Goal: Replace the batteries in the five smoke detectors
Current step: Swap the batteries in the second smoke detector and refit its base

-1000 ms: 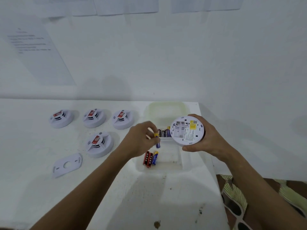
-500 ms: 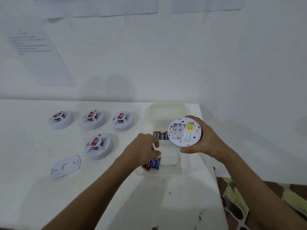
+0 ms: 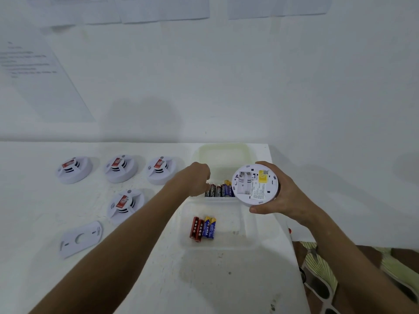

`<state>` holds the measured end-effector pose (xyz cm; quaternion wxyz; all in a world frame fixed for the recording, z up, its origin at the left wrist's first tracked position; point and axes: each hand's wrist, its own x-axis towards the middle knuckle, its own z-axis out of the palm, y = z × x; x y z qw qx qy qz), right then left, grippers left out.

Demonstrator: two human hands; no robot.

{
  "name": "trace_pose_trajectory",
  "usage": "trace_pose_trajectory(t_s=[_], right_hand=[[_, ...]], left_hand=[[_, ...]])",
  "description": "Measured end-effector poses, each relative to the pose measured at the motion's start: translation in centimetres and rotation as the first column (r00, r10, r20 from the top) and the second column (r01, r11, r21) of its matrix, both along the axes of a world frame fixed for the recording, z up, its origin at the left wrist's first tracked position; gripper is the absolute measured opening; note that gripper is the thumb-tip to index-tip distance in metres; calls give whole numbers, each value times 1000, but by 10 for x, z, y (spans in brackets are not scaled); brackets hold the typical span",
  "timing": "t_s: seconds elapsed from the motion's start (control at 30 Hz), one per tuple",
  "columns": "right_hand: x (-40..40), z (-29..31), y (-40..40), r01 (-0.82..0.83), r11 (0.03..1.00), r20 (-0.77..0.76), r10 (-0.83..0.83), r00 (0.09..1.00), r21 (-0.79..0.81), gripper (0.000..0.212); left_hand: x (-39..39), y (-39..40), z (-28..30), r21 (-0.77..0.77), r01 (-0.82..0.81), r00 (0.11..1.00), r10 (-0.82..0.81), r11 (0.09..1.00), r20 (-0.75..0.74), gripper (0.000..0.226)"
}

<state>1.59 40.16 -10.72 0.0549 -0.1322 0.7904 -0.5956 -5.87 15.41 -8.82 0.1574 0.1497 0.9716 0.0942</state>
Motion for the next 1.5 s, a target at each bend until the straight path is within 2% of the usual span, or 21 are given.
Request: trace_pose_trajectory(t_s=[0.2,0.4,0.53,0.67,0.77,0.9,1.03,1.27,1.3,1.37,1.43,1.5], right_hand=[[-1,-2,4,13,1000,1,-13,1000,11,90],[-2,-5,5,22,1000,6,-22,1000,5,91],[-2,-5,4,27,1000,-4,-27,1000,-1,90],[-2,-3,4,28,1000,-9,-28,1000,-7,91],[-2,-1,2,24,1000,-11,-25,1000,-10,92],[1,3,-2,4,1000,-22,-5,1000,-15,91],[4,6,-10,-9,1000,-34,8,999,-26,93],[16,8,-16,-15,998,-37,13,999,-59,93],[18,8,-16,-12,998,-36,9,999,-58,92],[21,8,-17,-6,998,-41,4,999,-59,91],[23,9,-18,7,998,-42,-10,999,-67,90],[25,10,-18,21,996,-35,-24,999,-88,90]], left_hand=[[-9,4,1,-29,20,993,-17,999,119,45],[-13,9,-2,-106,85,990,-71,991,125,12],[-12,12,-5,-83,76,993,-68,994,92,15],[-4,6,3,123,-57,998,53,991,32,29],[7,3,20,300,-83,992,108,950,-68,27],[32,8,51,554,-63,962,198,830,-187,23],[61,16,61,712,16,964,179,702,-198,26],[87,16,43,591,197,927,47,782,-371,21],[89,15,39,525,250,895,14,814,-446,20],[92,13,32,351,379,767,-79,856,-636,17],[93,10,24,234,481,657,-170,845,-734,13],[95,8,19,261,519,664,-192,814,-723,13]])
